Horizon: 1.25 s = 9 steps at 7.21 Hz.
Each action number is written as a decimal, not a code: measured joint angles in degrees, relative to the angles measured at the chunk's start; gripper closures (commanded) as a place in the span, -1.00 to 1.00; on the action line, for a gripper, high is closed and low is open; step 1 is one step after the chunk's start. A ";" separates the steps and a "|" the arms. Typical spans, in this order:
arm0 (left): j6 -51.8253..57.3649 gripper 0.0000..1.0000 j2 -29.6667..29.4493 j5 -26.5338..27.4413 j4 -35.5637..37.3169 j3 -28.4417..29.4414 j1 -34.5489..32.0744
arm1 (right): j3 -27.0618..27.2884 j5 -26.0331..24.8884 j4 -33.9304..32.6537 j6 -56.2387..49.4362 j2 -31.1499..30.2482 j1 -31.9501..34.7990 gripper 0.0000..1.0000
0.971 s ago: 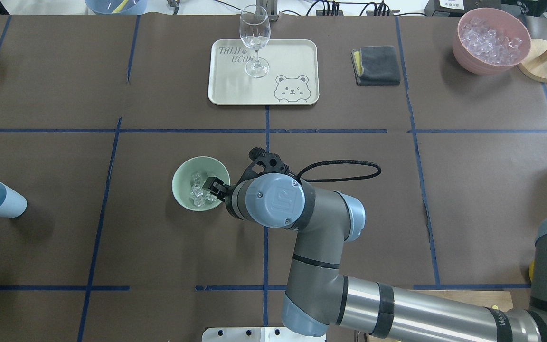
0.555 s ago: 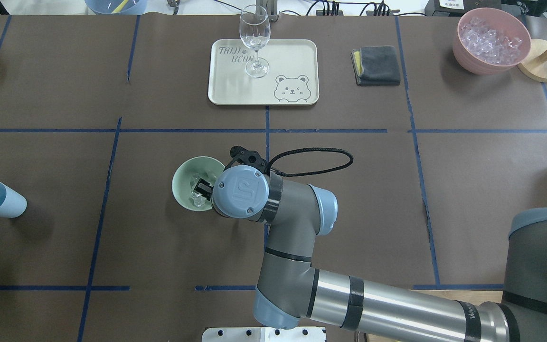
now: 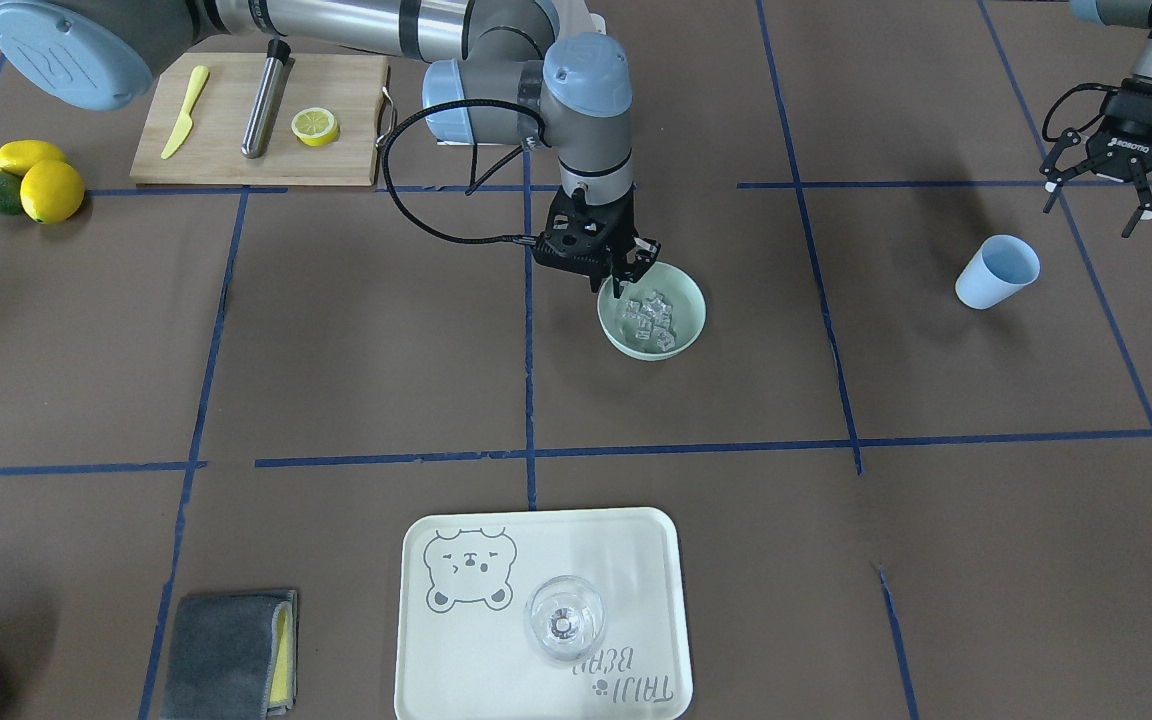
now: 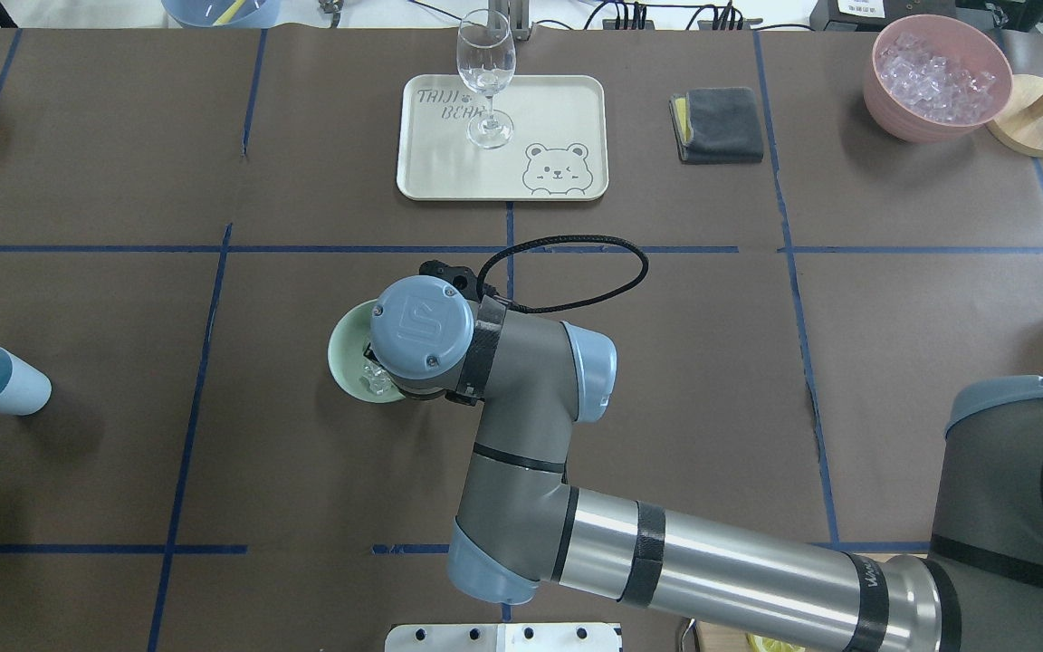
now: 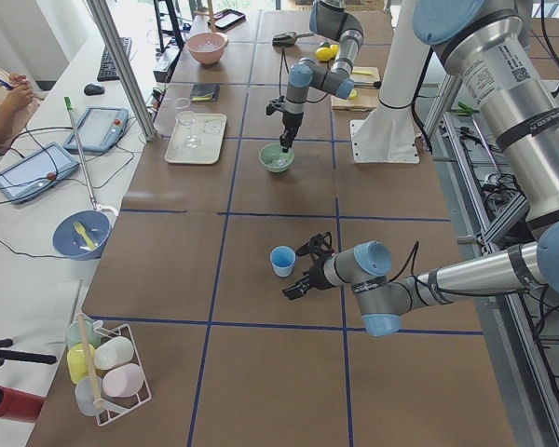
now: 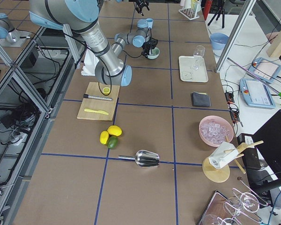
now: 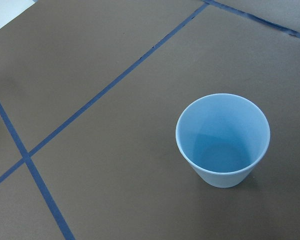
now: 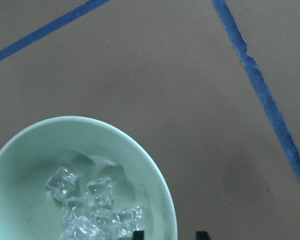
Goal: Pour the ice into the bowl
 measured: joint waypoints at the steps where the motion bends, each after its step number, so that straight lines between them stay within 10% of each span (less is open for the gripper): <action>1: 0.08 -1.00 -0.12 0.04 0.00 0.20 0.01 | 0.04 0.68 -0.17 -0.37 0.15 0.62 1.00; 4: 0.52 -1.00 -0.49 0.11 0.05 0.88 0.03 | 3.40 5.95 -0.32 -0.43 -0.95 4.76 1.00; 9: 1.21 -1.00 -2.21 -9.77 1.46 4.40 -8.47 | 27.07 12.93 -0.84 -9.52 -24.86 13.40 1.00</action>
